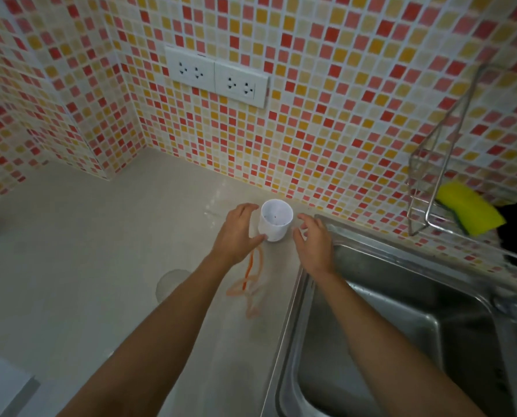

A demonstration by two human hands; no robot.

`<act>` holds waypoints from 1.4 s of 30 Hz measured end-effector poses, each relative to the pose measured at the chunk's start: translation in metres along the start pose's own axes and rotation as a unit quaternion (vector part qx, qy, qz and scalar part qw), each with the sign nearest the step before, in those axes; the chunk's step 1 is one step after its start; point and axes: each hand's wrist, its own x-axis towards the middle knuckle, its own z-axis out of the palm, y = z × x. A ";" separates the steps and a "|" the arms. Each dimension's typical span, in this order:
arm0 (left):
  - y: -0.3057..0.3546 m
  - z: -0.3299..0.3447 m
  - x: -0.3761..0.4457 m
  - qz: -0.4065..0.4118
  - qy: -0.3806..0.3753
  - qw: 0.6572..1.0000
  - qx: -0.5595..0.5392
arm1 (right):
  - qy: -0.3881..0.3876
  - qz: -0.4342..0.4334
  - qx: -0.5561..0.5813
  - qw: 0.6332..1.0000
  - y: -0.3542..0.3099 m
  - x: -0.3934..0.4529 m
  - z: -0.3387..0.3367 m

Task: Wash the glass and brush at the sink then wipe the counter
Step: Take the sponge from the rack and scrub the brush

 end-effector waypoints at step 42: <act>-0.013 0.058 0.070 -0.078 -0.069 0.988 -0.118 | -0.048 -0.098 -0.065 0.992 -0.033 0.069 -0.041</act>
